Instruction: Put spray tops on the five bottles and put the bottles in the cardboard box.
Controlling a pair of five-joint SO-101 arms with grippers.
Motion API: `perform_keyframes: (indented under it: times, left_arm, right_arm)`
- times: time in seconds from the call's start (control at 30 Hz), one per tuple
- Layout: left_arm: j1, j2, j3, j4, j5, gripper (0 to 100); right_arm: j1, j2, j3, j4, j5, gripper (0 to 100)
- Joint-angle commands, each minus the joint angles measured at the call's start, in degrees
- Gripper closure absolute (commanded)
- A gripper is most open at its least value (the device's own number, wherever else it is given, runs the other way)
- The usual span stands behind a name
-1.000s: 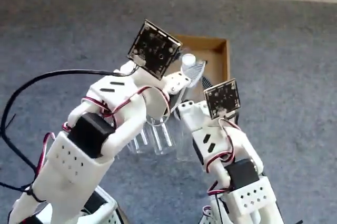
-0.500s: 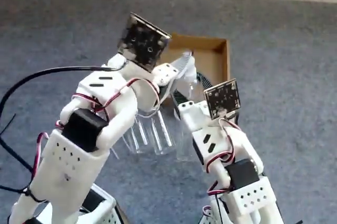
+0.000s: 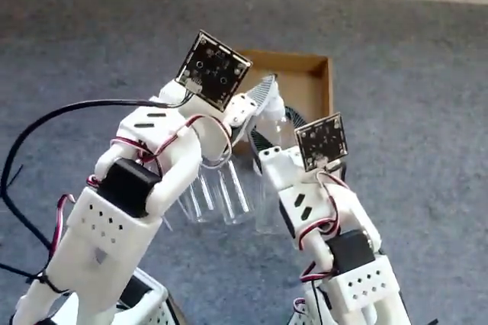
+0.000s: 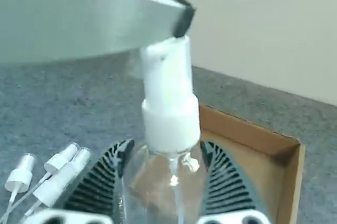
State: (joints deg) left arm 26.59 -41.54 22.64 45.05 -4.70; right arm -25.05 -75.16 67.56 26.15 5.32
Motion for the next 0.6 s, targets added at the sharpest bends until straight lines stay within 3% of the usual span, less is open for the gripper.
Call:
perform_keyframes:
  times: [0.0,0.17,0.33,0.47,0.57]
  left_arm:
    - [1.01,-2.15,-5.93,3.69,-6.24,84]
    - [-0.31,-7.96,-11.74,13.36,-10.29,84]
    - [-8.04,-13.76,-11.12,21.63,-10.2,84]
    - [-13.49,-15.25,0.4,26.55,-10.02,84]
    - [-14.46,-15.43,13.85,19.96,-9.67,84]
  right_arm:
    - [-0.22,-0.22,-2.59,-1.36,-0.09,99.5]
    - [0.57,8.31,-6.55,-1.45,-0.35,99.5]
    - [2.51,22.55,-18.42,-1.45,-0.44,99.5]
    - [2.68,34.86,-30.81,-1.36,-0.44,99.5]
    - [2.15,44.7,-41.45,1.8,-0.97,99.5]
